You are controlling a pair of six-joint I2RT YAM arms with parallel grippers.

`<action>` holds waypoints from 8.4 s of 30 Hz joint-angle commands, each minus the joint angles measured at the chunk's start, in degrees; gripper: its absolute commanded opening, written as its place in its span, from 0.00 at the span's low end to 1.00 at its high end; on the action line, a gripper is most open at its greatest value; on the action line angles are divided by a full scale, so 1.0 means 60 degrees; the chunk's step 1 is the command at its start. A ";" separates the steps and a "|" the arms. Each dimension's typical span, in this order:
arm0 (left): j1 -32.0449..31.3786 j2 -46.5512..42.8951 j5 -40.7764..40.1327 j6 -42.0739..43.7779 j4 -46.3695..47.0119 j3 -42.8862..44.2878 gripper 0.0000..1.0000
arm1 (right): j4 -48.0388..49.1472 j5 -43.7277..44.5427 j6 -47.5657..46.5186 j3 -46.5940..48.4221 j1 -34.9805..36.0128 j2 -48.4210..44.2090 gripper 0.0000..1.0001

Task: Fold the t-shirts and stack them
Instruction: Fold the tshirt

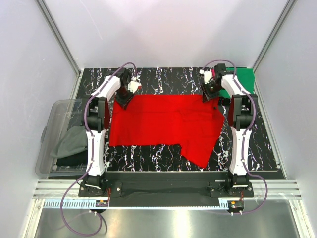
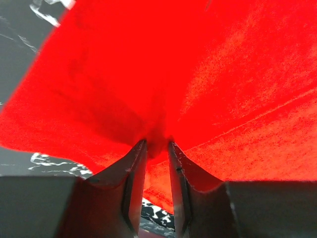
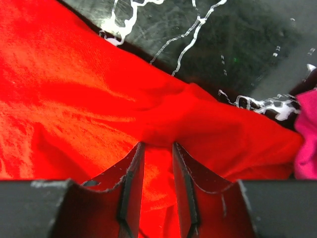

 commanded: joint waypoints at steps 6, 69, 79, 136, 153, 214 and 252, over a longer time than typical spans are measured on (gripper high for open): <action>0.0404 0.0548 -0.0707 -0.0071 0.0091 0.0722 0.29 | 0.0193 0.0459 -0.0160 0.0441 0.0107 0.0161 0.36; -0.0900 -0.4446 0.0669 -0.0496 0.0866 -0.4973 0.61 | 0.1613 0.0343 -0.1243 -0.5136 0.0502 -0.4554 0.39; -0.0710 -0.3831 0.0640 -0.0555 0.1116 -0.5459 0.59 | 0.2023 0.1016 -0.1624 -0.6501 0.0356 -0.4116 0.38; 0.0228 -0.5383 0.0072 -0.0659 -0.0643 -0.4123 0.73 | 0.1277 -0.2748 -1.1322 -1.4074 0.1175 -1.3344 0.39; 0.0243 -0.5164 -0.1103 0.0470 0.0428 -0.5152 0.72 | -0.0802 -0.3276 -1.3064 -1.3167 0.2201 -1.1601 0.40; -0.1104 -0.5193 -0.1426 0.5876 -0.0891 -0.7216 0.65 | -0.0130 -0.0918 -1.0502 -1.3783 0.2978 -1.2084 0.00; -0.2086 -0.5324 -0.2788 0.5041 0.1468 -0.9780 0.03 | -0.0232 -0.0083 -0.9140 -1.4002 0.2948 -1.2582 0.00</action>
